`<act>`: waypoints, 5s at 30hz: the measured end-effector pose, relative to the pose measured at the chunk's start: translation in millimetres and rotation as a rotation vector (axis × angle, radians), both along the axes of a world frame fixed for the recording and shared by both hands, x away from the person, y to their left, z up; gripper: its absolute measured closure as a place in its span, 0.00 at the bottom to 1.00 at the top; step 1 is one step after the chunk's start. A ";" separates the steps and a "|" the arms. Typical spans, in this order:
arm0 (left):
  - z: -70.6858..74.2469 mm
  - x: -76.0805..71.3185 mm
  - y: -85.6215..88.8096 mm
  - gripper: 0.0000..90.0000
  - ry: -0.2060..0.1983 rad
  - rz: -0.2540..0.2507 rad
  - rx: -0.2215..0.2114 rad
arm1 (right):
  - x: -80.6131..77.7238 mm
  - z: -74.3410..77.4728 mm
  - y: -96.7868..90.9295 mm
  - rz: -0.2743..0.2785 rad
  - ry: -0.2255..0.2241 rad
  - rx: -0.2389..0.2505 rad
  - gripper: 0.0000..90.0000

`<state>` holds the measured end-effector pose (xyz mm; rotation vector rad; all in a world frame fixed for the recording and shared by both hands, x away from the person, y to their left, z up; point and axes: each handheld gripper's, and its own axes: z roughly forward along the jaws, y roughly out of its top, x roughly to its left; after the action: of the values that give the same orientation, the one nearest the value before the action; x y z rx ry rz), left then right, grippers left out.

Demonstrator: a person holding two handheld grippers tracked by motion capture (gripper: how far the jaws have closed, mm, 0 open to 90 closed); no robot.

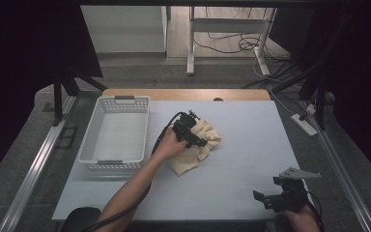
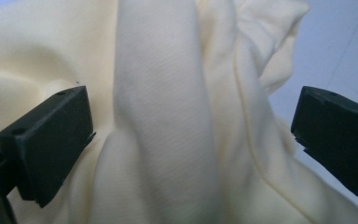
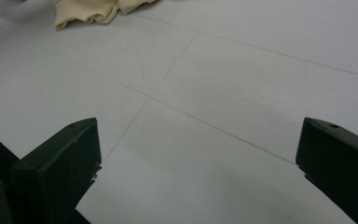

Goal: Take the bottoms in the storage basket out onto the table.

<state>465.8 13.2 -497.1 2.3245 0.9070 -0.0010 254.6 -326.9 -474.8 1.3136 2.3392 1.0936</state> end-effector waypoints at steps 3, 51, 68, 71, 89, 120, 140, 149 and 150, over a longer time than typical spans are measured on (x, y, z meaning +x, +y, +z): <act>5.6 -1.9 -0.6 0.00 -0.012 -0.004 -0.016 | -0.2 0.2 -0.6 -0.001 0.001 0.006 0.03; 50.4 -33.6 29.9 0.00 -0.083 -0.031 -0.099 | -0.5 0.4 -0.9 -0.003 -0.002 0.011 0.03; 52.9 -39.1 48.0 0.01 -0.071 -0.033 -0.154 | -0.7 0.5 -1.2 -0.005 -0.004 0.013 0.03; 54.2 -40.5 51.8 0.01 -0.071 -0.026 -0.168 | -0.8 0.5 -1.0 -0.004 -0.004 0.012 0.03; 52.8 -51.8 65.5 0.00 -0.090 -0.015 -0.190 | -1.1 0.4 -0.2 -0.002 -0.005 0.002 0.03; 51.8 -77.4 94.3 0.00 -0.092 0.031 -0.180 | -1.1 0.5 0.0 -0.002 -0.004 0.001 0.03; 46.1 -96.8 110.5 0.00 -0.100 0.057 -0.186 | -1.0 0.4 0.0 0.001 -0.003 0.003 0.03; 43.0 -107.3 121.1 0.00 -0.102 0.071 -0.185 | -1.2 0.5 0.0 0.001 -0.004 0.004 0.03; 43.0 -108.7 122.6 0.00 -0.103 0.075 -0.188 | -1.2 0.5 0.0 0.000 -0.005 0.005 0.03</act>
<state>357.1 135.9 -454.1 2.0970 0.9018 0.0615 253.5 -326.9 -474.2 1.3112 2.3347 1.1018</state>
